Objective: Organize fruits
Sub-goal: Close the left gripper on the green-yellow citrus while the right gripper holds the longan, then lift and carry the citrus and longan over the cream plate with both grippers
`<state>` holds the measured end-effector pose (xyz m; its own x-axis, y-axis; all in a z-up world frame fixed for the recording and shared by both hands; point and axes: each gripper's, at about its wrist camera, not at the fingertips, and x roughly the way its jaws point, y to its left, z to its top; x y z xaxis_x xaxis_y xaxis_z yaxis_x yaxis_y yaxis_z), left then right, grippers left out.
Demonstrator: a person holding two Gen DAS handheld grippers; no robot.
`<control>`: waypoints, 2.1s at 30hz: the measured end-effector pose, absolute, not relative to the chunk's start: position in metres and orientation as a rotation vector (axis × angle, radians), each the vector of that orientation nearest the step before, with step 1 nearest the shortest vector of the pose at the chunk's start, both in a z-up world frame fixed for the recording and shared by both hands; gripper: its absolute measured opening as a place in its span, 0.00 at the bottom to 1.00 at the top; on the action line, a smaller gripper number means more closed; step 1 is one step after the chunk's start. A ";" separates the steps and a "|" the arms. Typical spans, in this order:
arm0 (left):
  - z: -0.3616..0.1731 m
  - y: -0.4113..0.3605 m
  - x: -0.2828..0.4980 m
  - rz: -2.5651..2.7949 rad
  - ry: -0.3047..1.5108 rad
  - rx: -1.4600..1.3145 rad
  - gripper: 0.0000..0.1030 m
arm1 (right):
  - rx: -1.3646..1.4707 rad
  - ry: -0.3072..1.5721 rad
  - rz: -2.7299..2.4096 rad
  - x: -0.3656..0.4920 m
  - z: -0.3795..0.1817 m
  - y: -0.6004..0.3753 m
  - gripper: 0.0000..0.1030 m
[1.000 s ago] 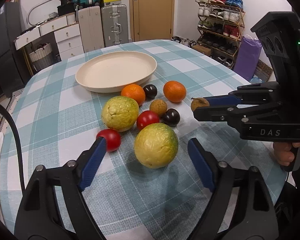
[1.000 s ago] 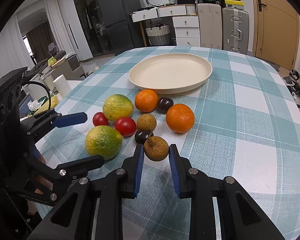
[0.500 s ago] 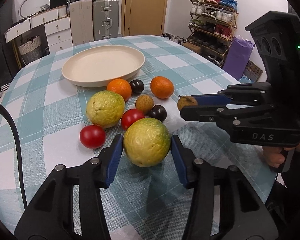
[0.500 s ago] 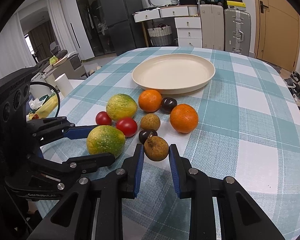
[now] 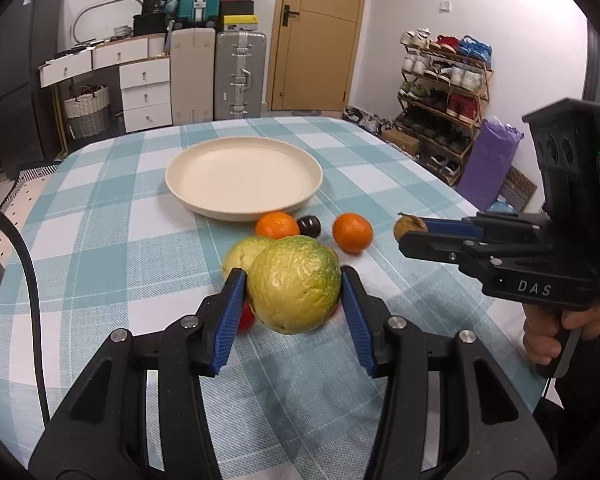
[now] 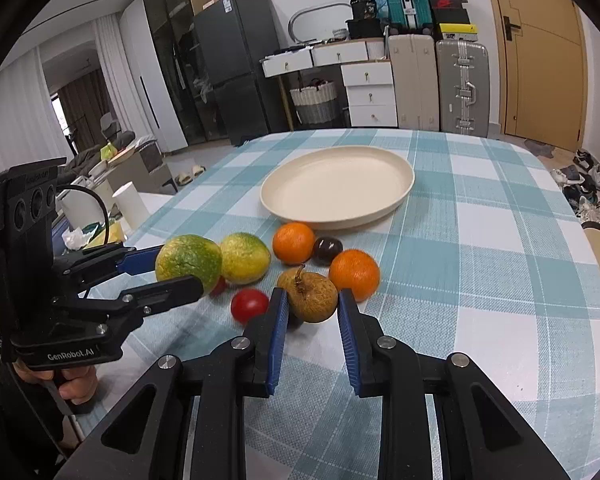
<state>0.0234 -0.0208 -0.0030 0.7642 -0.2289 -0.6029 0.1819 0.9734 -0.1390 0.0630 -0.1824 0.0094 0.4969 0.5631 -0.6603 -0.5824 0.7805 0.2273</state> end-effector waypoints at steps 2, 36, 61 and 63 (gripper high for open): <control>0.002 -0.018 0.025 -0.209 0.652 -0.077 0.44 | -0.015 0.779 0.692 0.065 0.011 -0.183 0.26; 0.020 0.016 0.123 -0.098 0.526 -0.145 0.44 | 0.094 0.712 0.674 0.140 0.028 -0.160 0.26; -0.021 0.019 0.177 -0.073 0.605 -0.148 0.45 | 0.056 0.800 0.609 0.193 -0.013 -0.138 0.26; -0.021 0.019 0.177 -0.070 0.605 -0.145 0.45 | 0.065 0.810 0.605 0.194 -0.014 -0.140 0.26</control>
